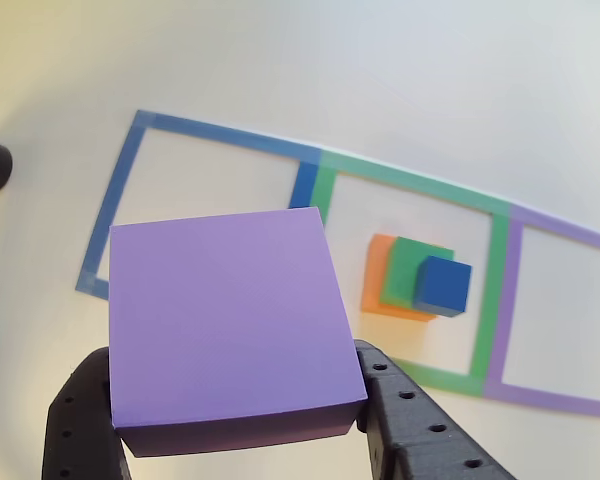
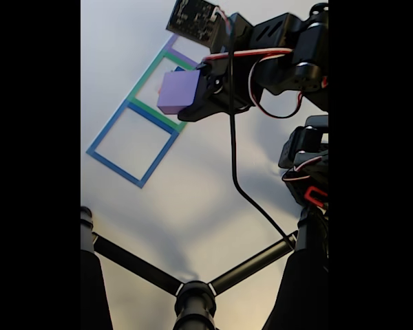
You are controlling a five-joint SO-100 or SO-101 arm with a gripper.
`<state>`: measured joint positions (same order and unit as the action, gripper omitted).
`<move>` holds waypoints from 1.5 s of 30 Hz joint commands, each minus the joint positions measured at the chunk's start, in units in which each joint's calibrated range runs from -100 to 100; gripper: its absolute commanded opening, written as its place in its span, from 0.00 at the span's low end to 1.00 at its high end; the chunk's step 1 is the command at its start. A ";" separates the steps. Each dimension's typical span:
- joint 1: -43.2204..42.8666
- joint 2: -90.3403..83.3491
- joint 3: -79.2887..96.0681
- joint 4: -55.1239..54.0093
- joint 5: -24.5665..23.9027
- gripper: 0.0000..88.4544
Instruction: Tower of hanoi
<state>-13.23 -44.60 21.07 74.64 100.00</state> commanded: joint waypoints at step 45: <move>-8.46 46.68 48.58 -113.29 0.00 0.16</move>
<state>-20.02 3.49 70.16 -37.48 99.62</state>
